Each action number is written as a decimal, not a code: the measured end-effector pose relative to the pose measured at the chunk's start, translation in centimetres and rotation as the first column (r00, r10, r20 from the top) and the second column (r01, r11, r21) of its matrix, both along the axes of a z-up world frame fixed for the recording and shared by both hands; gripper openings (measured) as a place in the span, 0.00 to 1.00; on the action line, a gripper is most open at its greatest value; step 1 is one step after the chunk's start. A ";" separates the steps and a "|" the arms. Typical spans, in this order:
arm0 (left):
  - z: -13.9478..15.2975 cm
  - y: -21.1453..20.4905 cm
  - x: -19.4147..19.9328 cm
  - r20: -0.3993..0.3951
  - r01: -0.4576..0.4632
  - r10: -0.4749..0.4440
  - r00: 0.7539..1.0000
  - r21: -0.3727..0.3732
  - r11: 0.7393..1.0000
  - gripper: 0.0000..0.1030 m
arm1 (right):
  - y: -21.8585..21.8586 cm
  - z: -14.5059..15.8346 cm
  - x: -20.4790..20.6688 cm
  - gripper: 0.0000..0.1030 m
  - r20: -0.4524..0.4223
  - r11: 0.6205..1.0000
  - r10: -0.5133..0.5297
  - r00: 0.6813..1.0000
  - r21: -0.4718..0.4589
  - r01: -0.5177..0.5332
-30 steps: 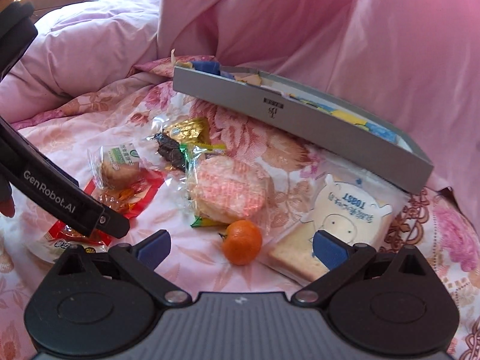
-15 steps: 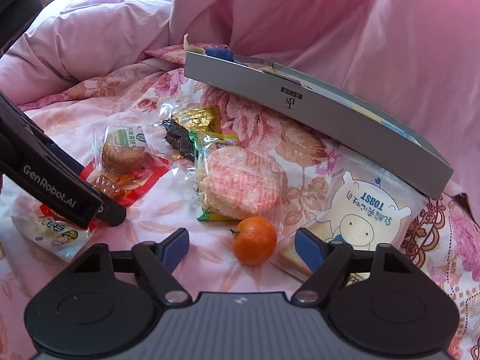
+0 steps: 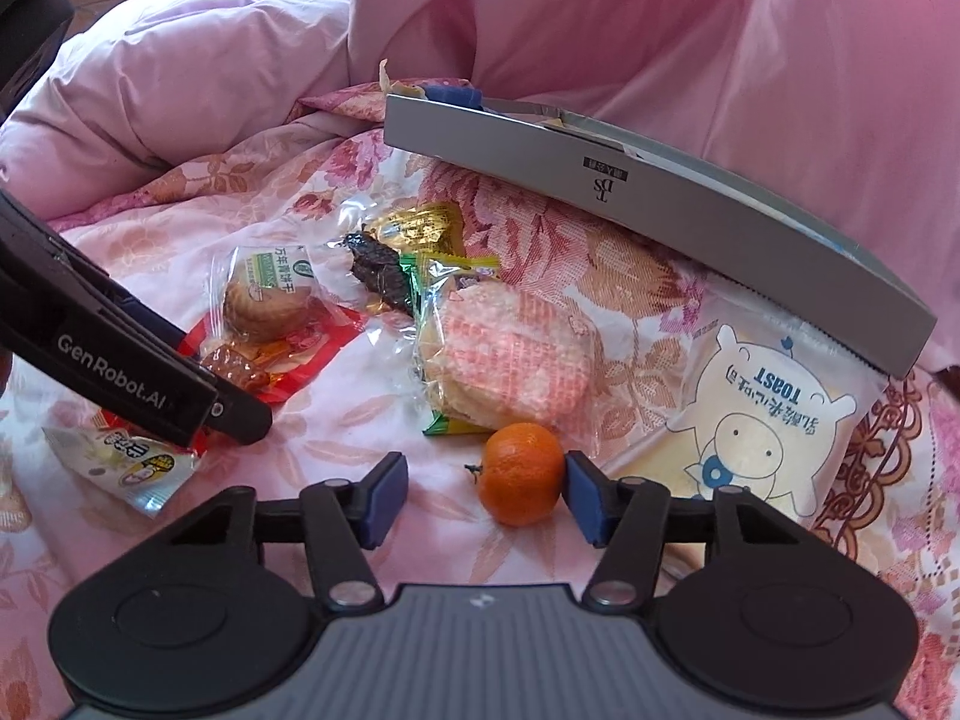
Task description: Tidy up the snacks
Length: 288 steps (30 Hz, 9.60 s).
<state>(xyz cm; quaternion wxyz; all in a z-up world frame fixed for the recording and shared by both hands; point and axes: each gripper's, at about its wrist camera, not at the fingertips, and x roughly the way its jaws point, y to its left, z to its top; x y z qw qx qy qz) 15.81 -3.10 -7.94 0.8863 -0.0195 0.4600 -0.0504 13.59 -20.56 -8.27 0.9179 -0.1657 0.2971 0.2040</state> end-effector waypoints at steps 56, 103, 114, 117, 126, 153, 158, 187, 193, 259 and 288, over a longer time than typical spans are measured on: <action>2.0 2.0 -4.6 -0.241 0.004 -0.091 0.966 -0.337 0.941 0.50 | 0.7 1.6 -3.7 0.36 -0.042 0.985 0.006 0.999 -0.171 -0.013; 8.1 2.9 -7.4 0.249 0.205 -0.094 0.964 -0.469 0.859 0.44 | -1.2 3.7 -3.5 0.36 0.098 0.992 -0.088 0.991 -0.080 0.096; 8.9 3.0 -7.0 0.299 0.206 -0.075 0.951 -0.436 0.876 0.44 | -1.6 5.5 -4.2 0.36 0.238 0.996 -0.091 0.967 0.000 0.094; 9.5 3.0 -6.4 0.337 0.202 -0.055 0.940 -0.420 0.885 0.44 | -1.5 6.1 -3.9 0.36 0.284 0.996 -0.088 0.955 -0.006 0.094; 11.9 1.9 -2.6 0.428 0.232 -0.052 0.902 -0.381 0.895 0.45 | -1.2 6.9 -1.5 0.36 0.385 0.995 -0.084 0.919 -0.011 0.095; 12.8 -3.1 15.6 0.394 0.186 0.025 0.919 -0.487 0.854 0.46 | -8.2 8.2 9.4 0.36 0.419 0.950 -0.303 0.856 0.205 0.236; 11.5 -3.3 17.3 0.359 0.154 0.039 0.932 -0.493 0.856 0.46 | -8.9 7.9 10.0 0.36 0.386 0.948 -0.305 0.871 0.212 0.238; 9.0 -4.8 19.6 0.267 0.073 0.047 0.963 -0.421 0.904 0.58 | -8.3 7.2 10.8 0.45 0.303 0.942 -0.294 0.907 0.252 0.221; 9.4 -4.3 18.9 0.276 0.041 0.096 0.956 -0.454 0.890 0.79 | -8.1 7.8 10.3 0.64 0.319 0.942 -0.299 0.900 0.252 0.223; 5.4 4.0 -7.4 0.130 0.024 -0.013 0.991 -0.086 0.996 0.98 | -1.7 6.6 -12.1 1.00 0.058 0.948 -0.304 0.951 0.115 0.296; 3.0 3.8 -4.2 0.078 0.009 -0.011 0.997 0.032 0.999 0.97 | -1.7 3.8 -2.4 1.00 0.007 0.985 -0.116 0.993 0.130 0.114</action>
